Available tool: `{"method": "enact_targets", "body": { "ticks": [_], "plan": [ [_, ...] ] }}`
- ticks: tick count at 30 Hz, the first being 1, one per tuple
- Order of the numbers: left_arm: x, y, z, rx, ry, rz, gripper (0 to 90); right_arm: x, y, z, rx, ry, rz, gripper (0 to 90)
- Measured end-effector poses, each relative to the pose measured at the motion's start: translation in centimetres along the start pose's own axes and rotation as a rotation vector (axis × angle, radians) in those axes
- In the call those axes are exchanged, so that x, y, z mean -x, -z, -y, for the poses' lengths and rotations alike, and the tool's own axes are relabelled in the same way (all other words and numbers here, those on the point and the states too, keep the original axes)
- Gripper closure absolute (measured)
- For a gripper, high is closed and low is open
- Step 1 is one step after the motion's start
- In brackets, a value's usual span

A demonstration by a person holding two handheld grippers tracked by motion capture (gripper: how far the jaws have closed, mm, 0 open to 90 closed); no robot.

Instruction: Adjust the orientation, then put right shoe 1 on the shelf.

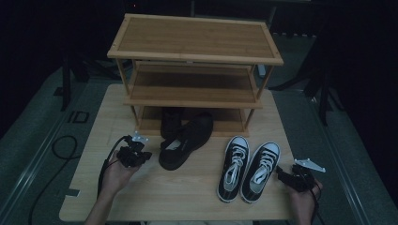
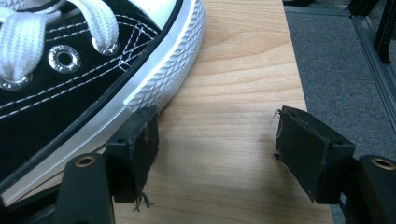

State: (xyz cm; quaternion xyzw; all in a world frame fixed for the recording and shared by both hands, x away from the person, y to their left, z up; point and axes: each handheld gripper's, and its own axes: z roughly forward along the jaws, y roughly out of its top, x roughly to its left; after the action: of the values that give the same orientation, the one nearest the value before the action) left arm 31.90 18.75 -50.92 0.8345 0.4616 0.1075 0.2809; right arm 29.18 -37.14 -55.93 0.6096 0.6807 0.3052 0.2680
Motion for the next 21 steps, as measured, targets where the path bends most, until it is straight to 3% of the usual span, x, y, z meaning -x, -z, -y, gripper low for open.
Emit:
{"method": "enact_targets", "body": {
  "ticks": [8,21],
  "plan": [
    [1.0,-1.5,1.3,-0.042,-0.007,0.015,90.0,0.0,0.0,0.0,0.0,0.001,0.002,29.7],
    [2.6,-2.3,0.9,-0.054,-0.05,0.038,89.9,0.0,0.0,0.0,-0.001,0.001,0.003,29.7]
  ]
}}
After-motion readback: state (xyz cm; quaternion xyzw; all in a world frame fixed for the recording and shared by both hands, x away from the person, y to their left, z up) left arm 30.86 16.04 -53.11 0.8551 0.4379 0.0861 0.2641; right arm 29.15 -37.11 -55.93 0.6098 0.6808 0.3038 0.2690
